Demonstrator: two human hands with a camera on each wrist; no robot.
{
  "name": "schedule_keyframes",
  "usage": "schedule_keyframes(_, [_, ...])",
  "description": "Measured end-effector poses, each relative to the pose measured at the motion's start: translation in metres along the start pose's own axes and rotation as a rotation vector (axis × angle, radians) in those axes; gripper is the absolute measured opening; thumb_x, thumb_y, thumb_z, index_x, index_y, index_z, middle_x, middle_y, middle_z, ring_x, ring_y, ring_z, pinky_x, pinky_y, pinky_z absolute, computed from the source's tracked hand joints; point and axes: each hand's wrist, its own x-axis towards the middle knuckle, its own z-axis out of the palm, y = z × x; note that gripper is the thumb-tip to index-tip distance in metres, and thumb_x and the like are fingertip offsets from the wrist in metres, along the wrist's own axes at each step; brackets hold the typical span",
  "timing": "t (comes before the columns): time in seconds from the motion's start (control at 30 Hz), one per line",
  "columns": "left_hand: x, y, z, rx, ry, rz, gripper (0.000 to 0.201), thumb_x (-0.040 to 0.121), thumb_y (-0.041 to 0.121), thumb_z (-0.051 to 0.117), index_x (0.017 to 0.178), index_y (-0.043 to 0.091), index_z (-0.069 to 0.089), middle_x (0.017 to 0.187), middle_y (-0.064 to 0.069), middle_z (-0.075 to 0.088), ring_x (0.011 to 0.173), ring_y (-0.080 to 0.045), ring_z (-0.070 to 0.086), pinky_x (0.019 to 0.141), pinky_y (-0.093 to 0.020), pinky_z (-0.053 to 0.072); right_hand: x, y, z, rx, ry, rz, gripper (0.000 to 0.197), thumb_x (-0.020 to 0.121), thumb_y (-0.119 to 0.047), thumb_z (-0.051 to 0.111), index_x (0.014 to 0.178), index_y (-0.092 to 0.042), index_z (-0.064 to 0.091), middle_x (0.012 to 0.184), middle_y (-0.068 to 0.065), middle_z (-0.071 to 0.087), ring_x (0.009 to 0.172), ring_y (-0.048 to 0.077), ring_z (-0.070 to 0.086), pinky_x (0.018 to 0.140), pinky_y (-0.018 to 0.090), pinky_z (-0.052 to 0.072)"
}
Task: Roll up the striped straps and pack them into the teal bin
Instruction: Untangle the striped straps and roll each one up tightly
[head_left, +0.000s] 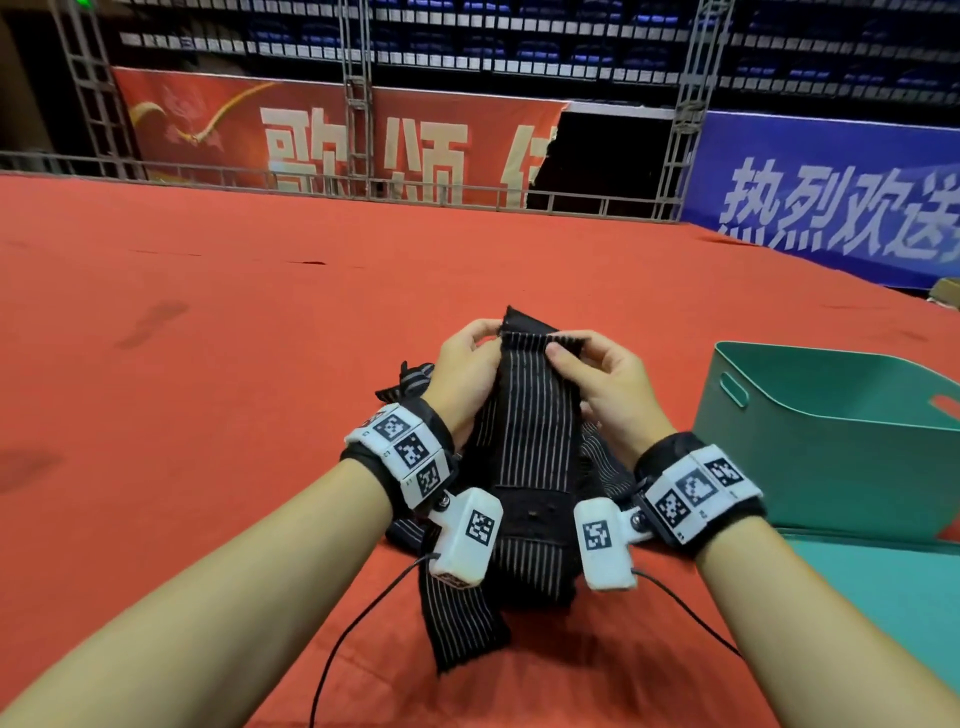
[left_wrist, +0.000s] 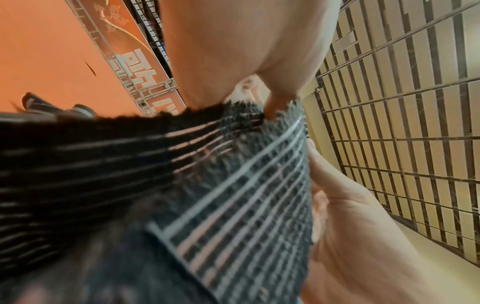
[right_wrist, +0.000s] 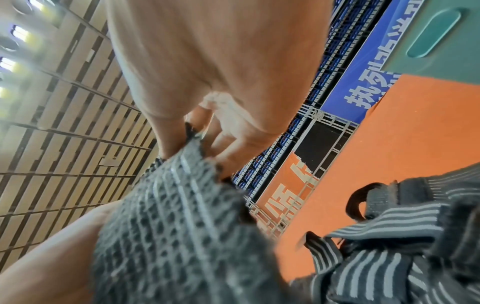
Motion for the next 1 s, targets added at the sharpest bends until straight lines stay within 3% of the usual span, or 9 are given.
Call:
schedule_keyframes(0.07, [-0.005, -0.003, 0.001, -0.021, -0.021, 0.001, 0.021, 0.099, 0.003, 0.056, 0.114, 0.007, 0.071, 0.094, -0.013, 0.074, 0.075, -0.019, 0.071, 0.064, -0.029, 0.06, -0.001, 0.008, 0.002, -0.011, 0.062, -0.007, 0.006, 0.095, -0.013, 0.071, 0.099, -0.014, 0.075, 0.096, 0.002, 0.077, 0.092, 0.02, 0.072, 0.068, 0.029, 0.057])
schedule_keyframes(0.17, [-0.008, -0.009, 0.005, -0.062, -0.011, -0.01, 0.024, 0.1, 0.002, 0.052, 0.115, 0.004, 0.07, 0.091, -0.009, 0.074, 0.073, -0.017, 0.07, 0.06, -0.025, 0.057, 0.001, 0.013, 0.006, 0.005, 0.175, -0.028, 0.007, 0.092, -0.011, 0.075, 0.099, -0.01, 0.075, 0.101, 0.009, 0.078, 0.098, 0.025, 0.073, 0.083, 0.038, 0.06])
schedule_keyframes(0.33, [-0.011, -0.016, 0.011, -0.144, 0.033, -0.044, 0.019, 0.1, 0.005, 0.053, 0.107, 0.005, 0.071, 0.084, -0.005, 0.074, 0.07, -0.016, 0.07, 0.059, -0.026, 0.055, 0.004, 0.012, 0.011, 0.068, 0.261, -0.01, 0.009, 0.09, -0.007, 0.076, 0.098, -0.007, 0.073, 0.091, 0.007, 0.077, 0.082, 0.015, 0.074, 0.07, 0.026, 0.058])
schedule_keyframes(0.6, [-0.021, -0.018, 0.012, -0.274, 0.041, -0.089, 0.017, 0.102, 0.004, 0.046, 0.095, 0.005, 0.062, 0.074, -0.007, 0.065, 0.053, -0.014, 0.063, 0.048, -0.024, 0.052, 0.001, 0.017, 0.013, 0.028, 0.276, 0.014, 0.005, 0.09, -0.01, 0.078, 0.092, -0.012, 0.073, 0.09, 0.007, 0.077, 0.083, 0.018, 0.074, 0.079, 0.036, 0.062])
schedule_keyframes(0.7, [-0.024, -0.017, 0.009, -0.345, -0.001, -0.122, 0.027, 0.104, 0.024, 0.047, 0.09, 0.008, 0.064, 0.073, -0.005, 0.066, 0.059, -0.017, 0.063, 0.058, -0.029, 0.052, 0.001, 0.018, 0.013, -0.01, 0.273, 0.008, 0.007, 0.089, -0.012, 0.078, 0.088, -0.015, 0.073, 0.086, 0.003, 0.077, 0.083, 0.018, 0.074, 0.08, 0.038, 0.062])
schedule_keyframes(0.77, [-0.023, -0.019, 0.008, -0.334, -0.005, -0.115, 0.038, 0.103, 0.038, 0.052, 0.1, 0.004, 0.067, 0.083, -0.007, 0.072, 0.07, -0.021, 0.068, 0.069, -0.034, 0.056, 0.0, 0.018, 0.013, -0.021, 0.262, -0.002, 0.007, 0.089, -0.012, 0.078, 0.089, -0.016, 0.072, 0.085, 0.001, 0.077, 0.082, 0.016, 0.074, 0.079, 0.036, 0.062])
schedule_keyframes(0.87, [-0.02, -0.021, 0.007, -0.245, 0.07, -0.035, 0.03, 0.1, 0.025, 0.064, 0.114, -0.001, 0.067, 0.088, -0.006, 0.072, 0.078, -0.017, 0.069, 0.071, -0.028, 0.058, -0.001, 0.017, 0.013, -0.063, 0.236, -0.031, 0.011, 0.088, -0.012, 0.079, 0.097, -0.01, 0.072, 0.088, 0.003, 0.077, 0.084, 0.015, 0.074, 0.079, 0.033, 0.063])
schedule_keyframes(1.0, [-0.019, -0.022, 0.004, -0.17, 0.101, 0.032, 0.018, 0.1, 0.016, 0.064, 0.11, 0.004, 0.071, 0.089, -0.006, 0.074, 0.075, -0.012, 0.071, 0.066, -0.024, 0.058, -0.003, 0.019, 0.015, -0.114, 0.244, -0.051, 0.029, 0.086, -0.016, 0.082, 0.109, -0.011, 0.065, 0.084, 0.006, 0.078, 0.081, 0.021, 0.077, 0.071, 0.036, 0.063])
